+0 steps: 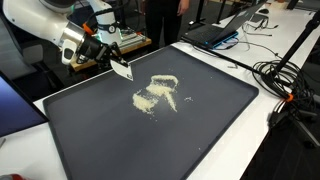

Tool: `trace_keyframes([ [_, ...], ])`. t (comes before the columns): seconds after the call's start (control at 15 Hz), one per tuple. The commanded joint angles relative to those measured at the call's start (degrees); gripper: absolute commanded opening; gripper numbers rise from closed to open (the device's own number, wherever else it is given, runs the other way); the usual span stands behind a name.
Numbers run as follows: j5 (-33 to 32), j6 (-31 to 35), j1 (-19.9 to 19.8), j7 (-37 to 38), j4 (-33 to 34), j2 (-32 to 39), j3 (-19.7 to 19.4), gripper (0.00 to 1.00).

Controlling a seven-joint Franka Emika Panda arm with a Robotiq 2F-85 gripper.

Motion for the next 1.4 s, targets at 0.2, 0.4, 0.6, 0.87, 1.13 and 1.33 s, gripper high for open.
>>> trace_keyframes([
  [0.2, 8.1, -7.7, -0.7, -4.0, -2.1, 0.3, -1.5, 0.01],
  [0.4, 10.3, -10.2, -0.4, -5.2, -2.8, 0.1, -1.9, 0.01],
  [0.6, 12.3, -11.5, -0.3, -5.8, -3.3, 0.2, -2.5, 0.01],
  [0.87, 14.1, -12.5, -0.4, -6.4, -3.5, 0.3, -3.2, 0.01],
  [1.13, 16.6, -13.6, -0.7, -6.7, -4.2, 0.6, -4.1, 0.01],
  [1.33, 19.1, -14.6, -0.7, -6.3, -4.9, 0.9, -4.8, 0.01],
])
